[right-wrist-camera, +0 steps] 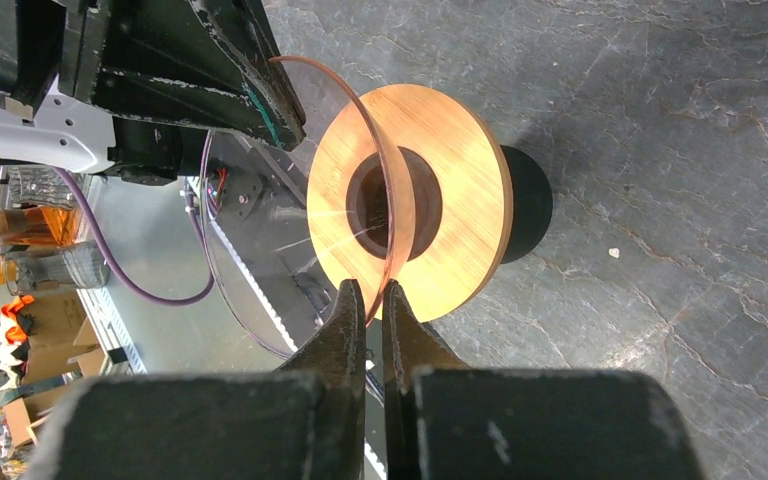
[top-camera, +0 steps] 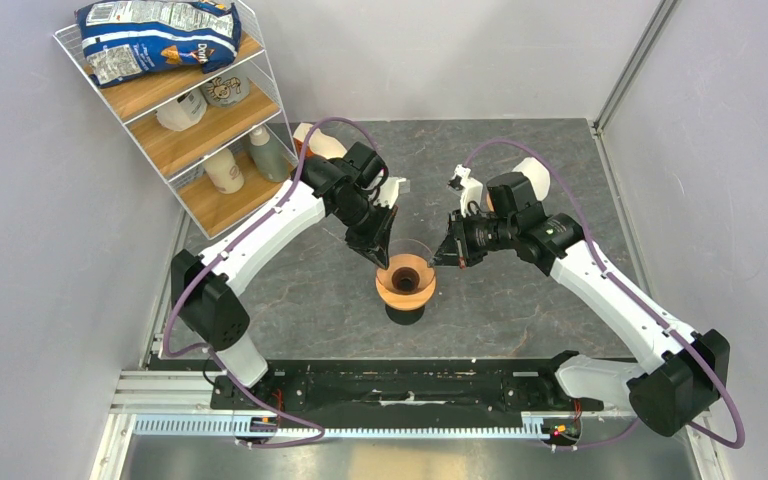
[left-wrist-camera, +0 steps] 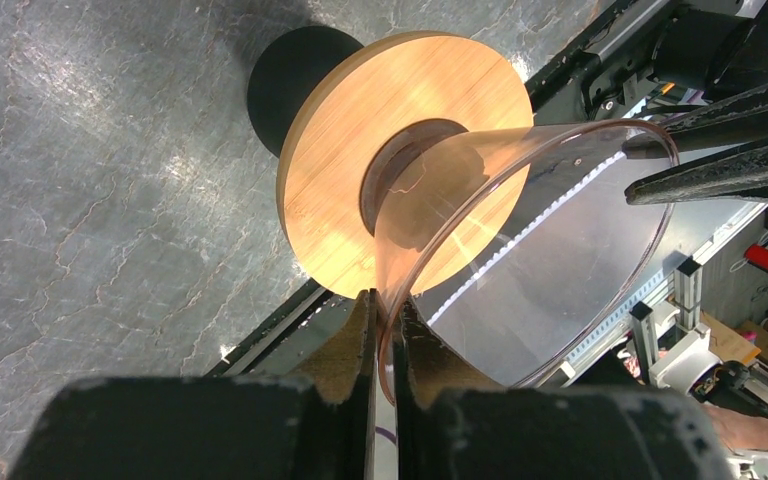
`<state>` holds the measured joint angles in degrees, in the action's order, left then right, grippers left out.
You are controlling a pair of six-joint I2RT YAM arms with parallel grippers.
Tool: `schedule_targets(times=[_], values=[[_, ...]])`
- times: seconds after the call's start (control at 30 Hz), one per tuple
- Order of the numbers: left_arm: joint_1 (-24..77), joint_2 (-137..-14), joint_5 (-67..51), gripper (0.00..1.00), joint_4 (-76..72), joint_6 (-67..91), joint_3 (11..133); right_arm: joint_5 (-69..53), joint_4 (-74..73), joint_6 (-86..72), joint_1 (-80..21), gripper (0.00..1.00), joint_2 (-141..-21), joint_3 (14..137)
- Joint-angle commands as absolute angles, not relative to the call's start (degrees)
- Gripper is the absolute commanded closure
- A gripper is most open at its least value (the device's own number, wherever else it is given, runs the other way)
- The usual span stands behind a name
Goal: Place the coffee filter in the dripper
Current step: Place the coffee dripper in the dripper holder.
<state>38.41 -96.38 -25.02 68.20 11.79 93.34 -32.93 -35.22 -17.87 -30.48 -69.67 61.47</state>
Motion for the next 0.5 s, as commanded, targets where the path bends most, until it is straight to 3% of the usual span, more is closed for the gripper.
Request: schedule_targets(times=[0.0,0.23,0.33,0.47], values=[[39.38,-100.64,-21.58,0.89,65.21,8.44,90.16,-25.49,-39.29,-11.45,-31.99,1.0,-75.86,55.7],[39.41,-99.6,-23.91,0.8,65.41,8.69,91.85,-26.2,-40.47,-10.9,-31.99,1.0,-75.25,57.26],[39.48,-99.36,-25.2,0.75,65.72,8.96,93.65,-26.89,-41.36,-10.39,-31.99,0.93,-75.0,59.36],[39.46,-99.14,-26.28,0.72,66.07,9.58,95.36,-27.09,-42.79,-9.95,-31.99,0.91,-74.72,61.98]])
